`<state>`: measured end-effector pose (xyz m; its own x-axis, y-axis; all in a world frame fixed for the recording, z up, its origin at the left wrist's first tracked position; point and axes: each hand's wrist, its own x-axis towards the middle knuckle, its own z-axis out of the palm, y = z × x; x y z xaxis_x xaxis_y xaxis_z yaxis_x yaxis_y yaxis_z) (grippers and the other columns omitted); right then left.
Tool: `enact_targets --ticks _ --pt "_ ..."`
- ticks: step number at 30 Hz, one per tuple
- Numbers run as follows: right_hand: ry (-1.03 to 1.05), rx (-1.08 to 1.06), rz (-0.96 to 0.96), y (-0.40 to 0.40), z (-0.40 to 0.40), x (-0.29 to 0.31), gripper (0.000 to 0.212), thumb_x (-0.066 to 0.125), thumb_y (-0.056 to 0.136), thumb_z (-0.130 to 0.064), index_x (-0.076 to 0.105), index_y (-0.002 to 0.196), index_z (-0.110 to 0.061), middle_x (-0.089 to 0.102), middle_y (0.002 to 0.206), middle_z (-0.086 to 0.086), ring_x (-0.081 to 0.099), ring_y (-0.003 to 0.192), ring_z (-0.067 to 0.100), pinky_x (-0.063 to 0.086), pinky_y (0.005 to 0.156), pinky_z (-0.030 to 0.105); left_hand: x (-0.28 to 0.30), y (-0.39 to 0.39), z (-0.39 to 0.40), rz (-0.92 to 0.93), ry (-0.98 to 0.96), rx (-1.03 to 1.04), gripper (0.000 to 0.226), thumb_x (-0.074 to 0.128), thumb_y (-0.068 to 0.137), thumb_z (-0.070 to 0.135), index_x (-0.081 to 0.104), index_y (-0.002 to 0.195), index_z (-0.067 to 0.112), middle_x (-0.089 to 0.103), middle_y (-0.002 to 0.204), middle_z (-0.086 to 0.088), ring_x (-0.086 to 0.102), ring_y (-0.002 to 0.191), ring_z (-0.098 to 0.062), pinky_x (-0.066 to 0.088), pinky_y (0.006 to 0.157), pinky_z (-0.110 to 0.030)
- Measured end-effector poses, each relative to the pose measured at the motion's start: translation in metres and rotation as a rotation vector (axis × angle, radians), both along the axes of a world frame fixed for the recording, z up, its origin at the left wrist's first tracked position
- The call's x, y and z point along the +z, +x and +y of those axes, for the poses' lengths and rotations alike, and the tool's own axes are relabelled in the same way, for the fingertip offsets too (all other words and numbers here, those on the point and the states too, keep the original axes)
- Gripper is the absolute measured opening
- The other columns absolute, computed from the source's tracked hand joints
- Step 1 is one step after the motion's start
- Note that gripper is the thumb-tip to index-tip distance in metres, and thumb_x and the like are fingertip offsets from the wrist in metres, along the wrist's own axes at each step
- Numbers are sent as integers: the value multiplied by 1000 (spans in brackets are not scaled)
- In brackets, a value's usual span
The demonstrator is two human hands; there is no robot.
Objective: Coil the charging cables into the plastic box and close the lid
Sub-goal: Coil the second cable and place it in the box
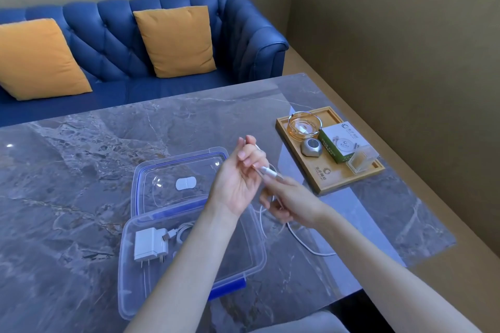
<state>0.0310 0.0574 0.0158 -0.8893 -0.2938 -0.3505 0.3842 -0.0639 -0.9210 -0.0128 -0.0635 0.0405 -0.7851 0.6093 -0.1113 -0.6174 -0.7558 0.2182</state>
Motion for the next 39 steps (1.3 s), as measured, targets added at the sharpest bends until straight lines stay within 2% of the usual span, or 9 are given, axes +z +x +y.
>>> enact_targets --ticks 5,9,15,19,21,25,29,34,39 --pt "416 287 4 4 -6 15 22 36 98 -24 52 101 -9 42 53 -3 26 43 14 22 42 26 -12 -18 6 -6 -454 295 34 29 100 19 51 77 7 43 38 7 35 33 -3 31 37 -13" --pt "644 400 79 1 -4 40 25 45 94 -18 56 103 3 45 57 1 34 38 11 31 37 20 -36 -22 2 197 -762 328 33 29 100 16 51 78 5 48 40 9 38 37 -2 33 41 -13" --pt "1005 321 480 -21 21 73 23 61 86 -24 69 89 -2 53 63 0 43 47 2 35 49 11 -47 -5 -11 530 -1118 -6 36 32 99 20 57 75 10 60 45 5 46 40 -4 36 50 -20" --pt "937 214 550 -35 38 75 17 70 79 -21 74 85 -5 67 70 10 47 50 1 36 50 11 -30 14 -13 532 -978 -213 41 28 99 22 57 75 8 54 42 4 44 41 -9 34 48 -20" --pt "790 138 555 -36 42 68 15 74 75 -21 74 81 -6 69 72 17 52 55 12 40 55 24 -23 18 -15 494 -862 -280 43 26 98 25 57 74 6 46 38 4 38 38 -9 32 45 -19" --pt "313 -99 379 -28 37 46 12 64 83 -13 70 90 -6 47 44 -11 35 40 5 27 40 15 -14 17 -18 325 -337 -351 42 32 89 32 62 69 11 33 34 9 24 37 -8 32 41 -16" --pt "152 -39 174 -19 19 18 24 47 94 -17 65 110 -13 40 49 -8 24 36 5 16 37 12 -8 8 -17 222 111 -230 35 36 95 21 59 88 -4 36 50 -2 30 50 -14 41 54 -26" --pt "217 189 -12 -3 6 13 27 41 98 -24 64 93 -36 39 56 3 21 35 9 17 34 13 -5 -10 -15 165 -370 153 39 28 98 26 55 82 4 41 40 8 35 36 -5 36 41 -14" --pt "332 433 -127 1 4 30 30 41 97 -25 56 117 -7 41 55 1 24 32 8 18 33 16 -32 -21 -14 368 -935 358 33 27 100 21 54 86 7 50 43 11 40 45 -6 38 49 -16"
